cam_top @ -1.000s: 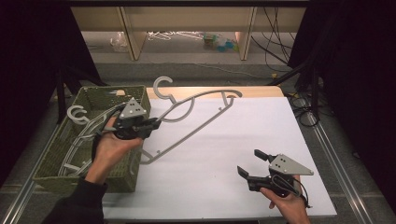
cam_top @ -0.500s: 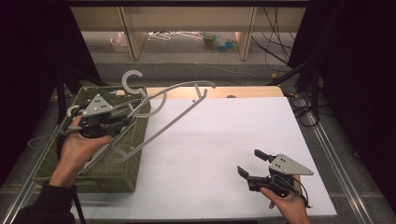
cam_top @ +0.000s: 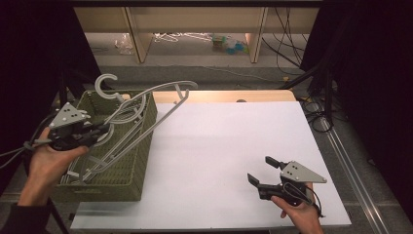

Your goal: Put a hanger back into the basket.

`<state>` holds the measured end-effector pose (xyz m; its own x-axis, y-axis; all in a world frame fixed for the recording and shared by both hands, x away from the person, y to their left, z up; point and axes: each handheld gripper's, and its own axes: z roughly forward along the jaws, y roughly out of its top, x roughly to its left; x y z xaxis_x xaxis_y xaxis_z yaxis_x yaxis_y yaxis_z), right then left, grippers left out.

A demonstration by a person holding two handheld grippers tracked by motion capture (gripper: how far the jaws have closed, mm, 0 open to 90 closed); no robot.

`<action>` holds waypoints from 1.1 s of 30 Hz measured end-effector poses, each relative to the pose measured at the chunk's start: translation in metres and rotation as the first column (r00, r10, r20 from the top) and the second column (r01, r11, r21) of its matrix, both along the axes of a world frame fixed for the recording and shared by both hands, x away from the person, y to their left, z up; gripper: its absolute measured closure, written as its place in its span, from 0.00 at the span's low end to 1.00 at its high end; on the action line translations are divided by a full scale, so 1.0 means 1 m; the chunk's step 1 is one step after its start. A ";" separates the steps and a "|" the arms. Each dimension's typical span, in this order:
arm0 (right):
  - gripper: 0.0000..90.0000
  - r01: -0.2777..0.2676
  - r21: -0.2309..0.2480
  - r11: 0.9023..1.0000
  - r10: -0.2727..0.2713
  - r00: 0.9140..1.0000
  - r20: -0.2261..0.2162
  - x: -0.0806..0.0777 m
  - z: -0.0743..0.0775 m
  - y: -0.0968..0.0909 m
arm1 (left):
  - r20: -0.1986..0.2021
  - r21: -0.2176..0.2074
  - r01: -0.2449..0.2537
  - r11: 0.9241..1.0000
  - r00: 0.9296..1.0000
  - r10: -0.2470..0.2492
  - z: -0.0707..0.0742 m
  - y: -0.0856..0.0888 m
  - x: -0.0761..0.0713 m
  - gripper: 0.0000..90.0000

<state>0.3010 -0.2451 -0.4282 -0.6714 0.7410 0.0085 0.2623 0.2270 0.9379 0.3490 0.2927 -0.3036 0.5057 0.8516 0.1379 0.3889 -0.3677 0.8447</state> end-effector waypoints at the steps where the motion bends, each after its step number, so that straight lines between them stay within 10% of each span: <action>1: 0.20 -0.007 0.039 0.999 0.006 1.000 0.019 0.001 -0.002 0.003 | -0.002 0.016 -0.007 1.000 1.000 0.007 0.000 0.003 -0.001 0.91; 33: 0.20 -0.001 0.011 1.000 0.000 0.999 0.033 0.002 -0.003 0.003 | -0.045 0.110 -0.209 0.972 0.976 0.215 -0.028 0.099 0.023 0.91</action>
